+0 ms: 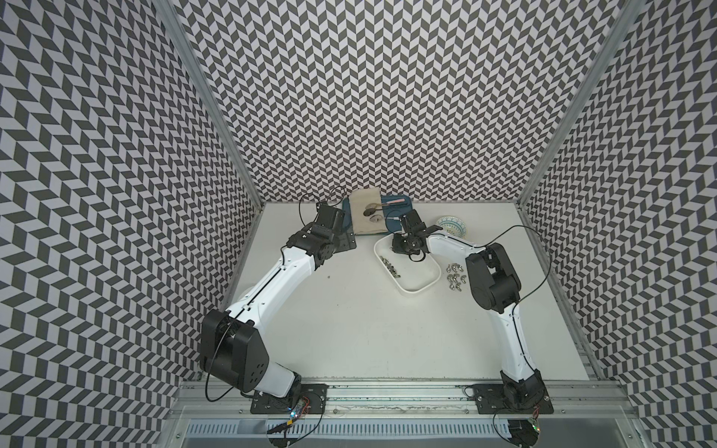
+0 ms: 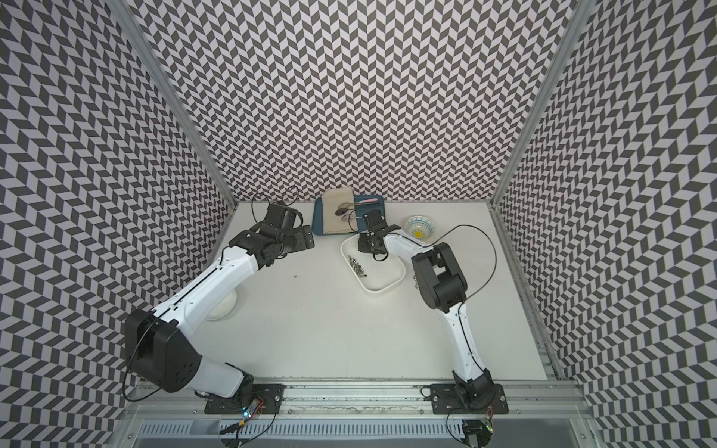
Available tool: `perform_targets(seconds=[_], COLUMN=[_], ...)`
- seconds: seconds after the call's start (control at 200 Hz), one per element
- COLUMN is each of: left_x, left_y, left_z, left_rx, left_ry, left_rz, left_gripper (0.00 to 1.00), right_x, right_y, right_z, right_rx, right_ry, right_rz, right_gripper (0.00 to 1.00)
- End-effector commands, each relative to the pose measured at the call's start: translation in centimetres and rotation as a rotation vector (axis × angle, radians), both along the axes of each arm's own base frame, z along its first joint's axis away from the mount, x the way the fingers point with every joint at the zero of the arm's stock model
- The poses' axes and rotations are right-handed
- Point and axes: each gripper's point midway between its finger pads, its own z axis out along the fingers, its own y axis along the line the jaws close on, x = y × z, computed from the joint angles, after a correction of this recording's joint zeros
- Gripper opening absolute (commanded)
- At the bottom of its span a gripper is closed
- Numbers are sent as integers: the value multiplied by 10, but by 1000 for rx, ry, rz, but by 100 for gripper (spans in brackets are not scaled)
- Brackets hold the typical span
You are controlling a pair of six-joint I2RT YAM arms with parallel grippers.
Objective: Take out the wing nut from the storage box
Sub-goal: Pick up the wing nut from the storage box, then place the wing nut at the center of the board.
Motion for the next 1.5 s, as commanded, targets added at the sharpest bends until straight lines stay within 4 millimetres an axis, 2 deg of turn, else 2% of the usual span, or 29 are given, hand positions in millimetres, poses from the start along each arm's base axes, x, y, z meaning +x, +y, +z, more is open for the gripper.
perform_targets(seconds=[0.0, 0.15, 0.275, 0.511, 0.641, 0.751, 0.891, 1.017, 1.172, 1.337, 1.412, 1.497], left_x=[-2, -2, -2, -3, -5, -4, -1, 1, 5, 10, 14, 17], left_y=[8, 10, 9, 9, 9, 7, 2, -2, -6, -13, -17, -20], left_z=[13, 16, 18, 23, 24, 21, 18, 15, 12, 10, 11, 14], left_rx=[-3, -15, -32, -54, -62, -71, -86, -96, -97, -104, -111, -113], left_ry=[-49, -63, -75, -106, -116, -116, -116, -118, -116, -115, -114, -118], left_rz=[17, 23, 21, 27, 27, 22, 4, -9, -29, -55, -67, -77], left_gripper=[95, 95, 95, 95, 95, 95, 95, 95, 95, 95, 95, 95], right_x=[3, 1, 1, -4, -17, -30, -49, -70, -104, -137, -147, -152], right_y=[0, -2, -2, 0, -3, -14, -47, -92, -150, -209, -227, -236], right_z=[-9, -4, 11, 61, 89, 112, 126, 128, 111, 80, 65, 53], right_rx=[-10, -12, -3, 50, 82, 96, 113, 96, 45, -26, -53, -62], right_ry=[3, -4, -26, -89, -113, -136, -126, -118, -68, -11, 9, 34], right_rz=[-9, -5, 1, 20, 32, 27, -15, -88, -191, -314, -355, -373], right_gripper=[16, 10, 9, 8, 8, 8, 8, 8, 8, 8, 8, 8])
